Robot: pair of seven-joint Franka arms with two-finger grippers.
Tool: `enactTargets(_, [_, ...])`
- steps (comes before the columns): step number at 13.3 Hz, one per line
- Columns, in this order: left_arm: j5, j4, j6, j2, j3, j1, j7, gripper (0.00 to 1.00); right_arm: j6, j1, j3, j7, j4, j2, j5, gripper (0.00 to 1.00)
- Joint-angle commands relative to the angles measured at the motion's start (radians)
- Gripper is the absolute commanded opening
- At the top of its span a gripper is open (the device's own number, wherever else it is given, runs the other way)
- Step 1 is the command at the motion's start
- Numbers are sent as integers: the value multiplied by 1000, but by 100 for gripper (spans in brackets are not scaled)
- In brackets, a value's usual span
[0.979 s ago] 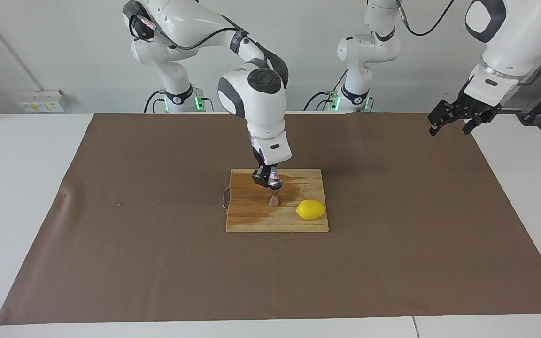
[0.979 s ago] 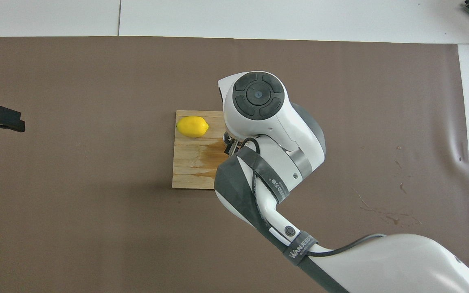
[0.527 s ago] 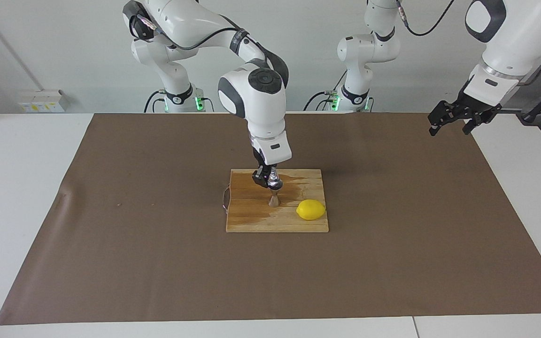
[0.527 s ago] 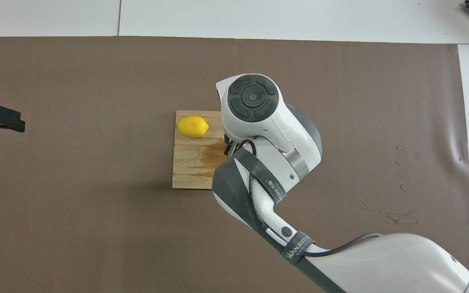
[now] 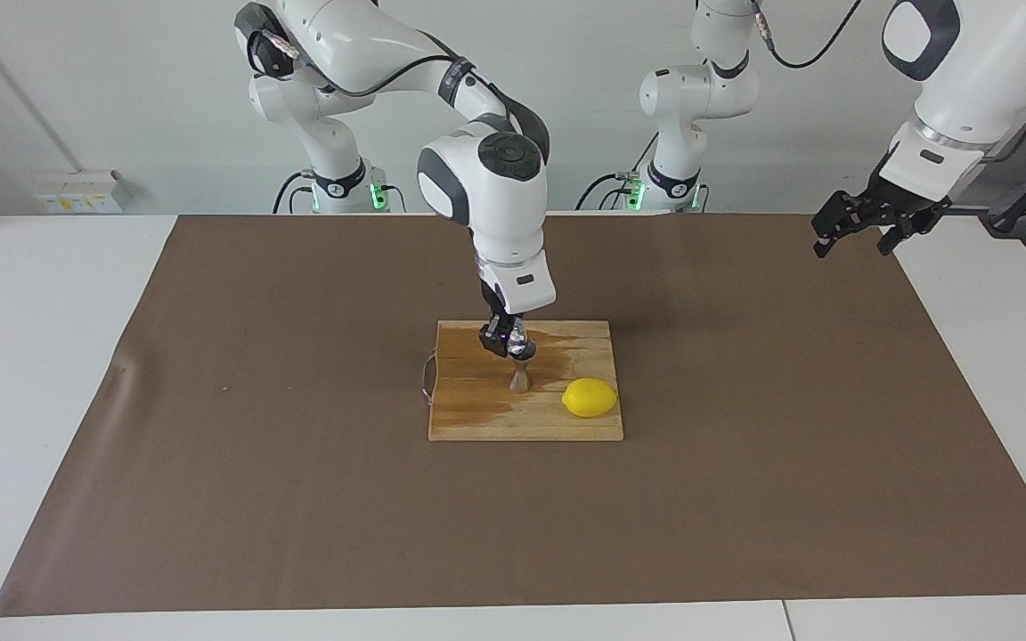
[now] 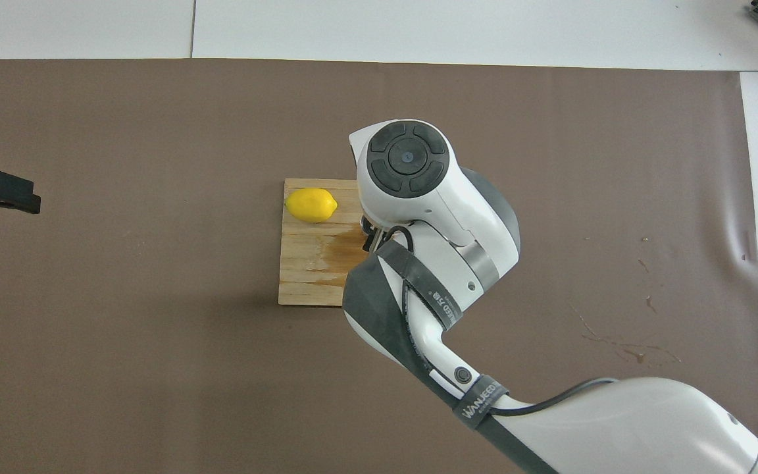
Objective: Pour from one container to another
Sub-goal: 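Hold the clear glass tipped over the metal cup to pour, then lift the clear glass with the right gripper away from the board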
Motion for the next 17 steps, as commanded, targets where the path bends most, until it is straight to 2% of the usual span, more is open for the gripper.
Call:
enactTargets(1, [9,-31,-5,-31,2,1,9,100,-28,-1,17,30,37,23,-36,13])
enactTargets(8, [9,-31,-5,-31,2,1,9,100,-30,-25,32,-11,36,-6,-13,14])
enactTargets(10, [9,-31,-5,-31,2,1,9,100,-10,-48,32,-76,34,-13,56,15])
enactTargets(14, [9,-31,-5,-31,2,1,9,100,4,-102,18,-223,23,-83,211,15])
enactTargets(17, [9,-31,-5,-31,2,1,9,100,4,-159,-37,-394,13,-120,349,15])
